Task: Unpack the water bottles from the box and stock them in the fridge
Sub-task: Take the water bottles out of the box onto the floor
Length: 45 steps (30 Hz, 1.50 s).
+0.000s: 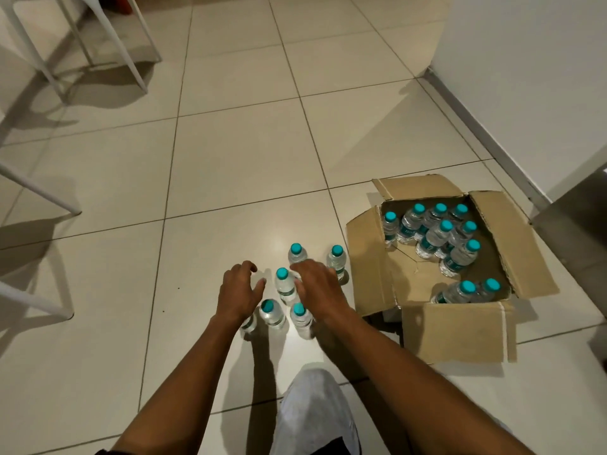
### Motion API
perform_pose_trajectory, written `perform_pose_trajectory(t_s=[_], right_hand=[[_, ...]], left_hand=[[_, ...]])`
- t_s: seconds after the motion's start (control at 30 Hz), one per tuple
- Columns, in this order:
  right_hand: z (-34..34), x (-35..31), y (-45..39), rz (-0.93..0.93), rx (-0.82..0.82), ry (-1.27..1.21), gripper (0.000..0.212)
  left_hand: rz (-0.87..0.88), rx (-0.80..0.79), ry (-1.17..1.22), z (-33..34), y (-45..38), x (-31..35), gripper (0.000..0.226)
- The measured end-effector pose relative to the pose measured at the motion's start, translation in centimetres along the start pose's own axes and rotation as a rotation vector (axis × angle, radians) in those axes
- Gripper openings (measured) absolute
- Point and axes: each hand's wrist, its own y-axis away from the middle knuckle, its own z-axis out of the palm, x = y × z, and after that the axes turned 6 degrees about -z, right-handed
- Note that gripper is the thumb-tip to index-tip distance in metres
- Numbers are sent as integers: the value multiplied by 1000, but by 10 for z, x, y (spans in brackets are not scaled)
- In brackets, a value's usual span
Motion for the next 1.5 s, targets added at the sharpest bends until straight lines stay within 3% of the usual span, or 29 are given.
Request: perform_pose_trajectory(t_s=[0.23, 0.4, 0.6, 0.83, 1.07, 1.33, 1.5], right_hand=[[-72, 91, 40, 157, 133, 114, 31], [-123, 157, 77, 323, 168, 201, 30], [-171, 219, 110, 524, 68, 277, 36], [-187, 255, 133, 584, -34, 311, 20], [-180, 279, 139, 601, -145, 364, 24], [-166, 293, 132, 615, -141, 381, 28], [-158, 295, 137, 584, -58, 358, 34]], left_hand=[[296, 10, 142, 27, 9, 97, 19], [440, -69, 156, 66, 22, 173, 26], [599, -231, 130, 109, 43, 243, 25], [621, -372, -27, 156, 48, 294, 35], [626, -423, -157, 193, 57, 333, 43], [642, -418, -386, 215, 65, 349, 45], [665, -364, -365, 215, 68, 349, 36]])
